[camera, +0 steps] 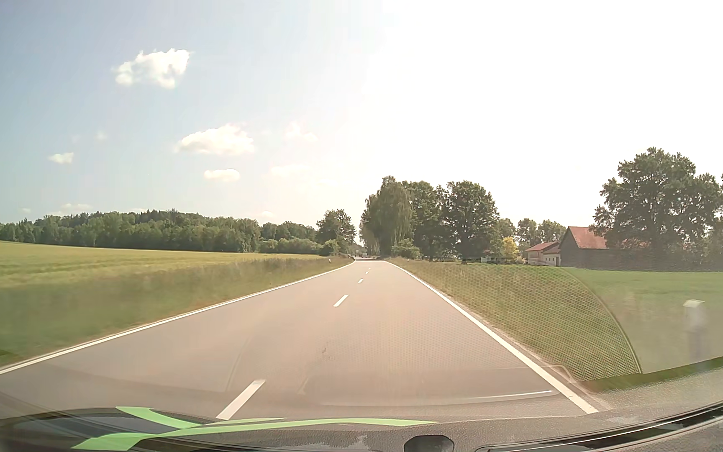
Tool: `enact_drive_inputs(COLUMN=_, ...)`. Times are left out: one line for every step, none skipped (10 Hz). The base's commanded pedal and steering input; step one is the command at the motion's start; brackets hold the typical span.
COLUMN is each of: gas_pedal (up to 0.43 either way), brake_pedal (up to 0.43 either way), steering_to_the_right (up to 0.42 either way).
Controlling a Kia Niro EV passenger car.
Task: Follow the waypoints while adhering to traffic rules and regulations
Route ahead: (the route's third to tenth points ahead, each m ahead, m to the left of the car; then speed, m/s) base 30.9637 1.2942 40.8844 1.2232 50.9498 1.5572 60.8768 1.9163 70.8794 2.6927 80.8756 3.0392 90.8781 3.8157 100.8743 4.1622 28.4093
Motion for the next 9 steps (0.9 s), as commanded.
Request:
enact_drive_inputs(gas_pedal=0.138, brake_pedal=0.0, steering_to_the_right=-0.005)
enact_drive_inputs(gas_pedal=0.118, brake_pedal=0.0, steering_to_the_right=-0.005)
enact_drive_inputs(gas_pedal=0.118, brake_pedal=0.0, steering_to_the_right=-0.005)
enact_drive_inputs(gas_pedal=0.11, brake_pedal=0.0, steering_to_the_right=-0.005)
enact_drive_inputs(gas_pedal=0.11, brake_pedal=0.0, steering_to_the_right=-0.005)
enact_drive_inputs(gas_pedal=0.11, brake_pedal=0.0, steering_to_the_right=-0.005)
enact_drive_inputs(gas_pedal=0.11, brake_pedal=0.0, steering_to_the_right=-0.005)
enact_drive_inputs(gas_pedal=0.11, brake_pedal=0.0, steering_to_the_right=-0.005)
enact_drive_inputs(gas_pedal=0.11, brake_pedal=0.0, steering_to_the_right=-0.005)
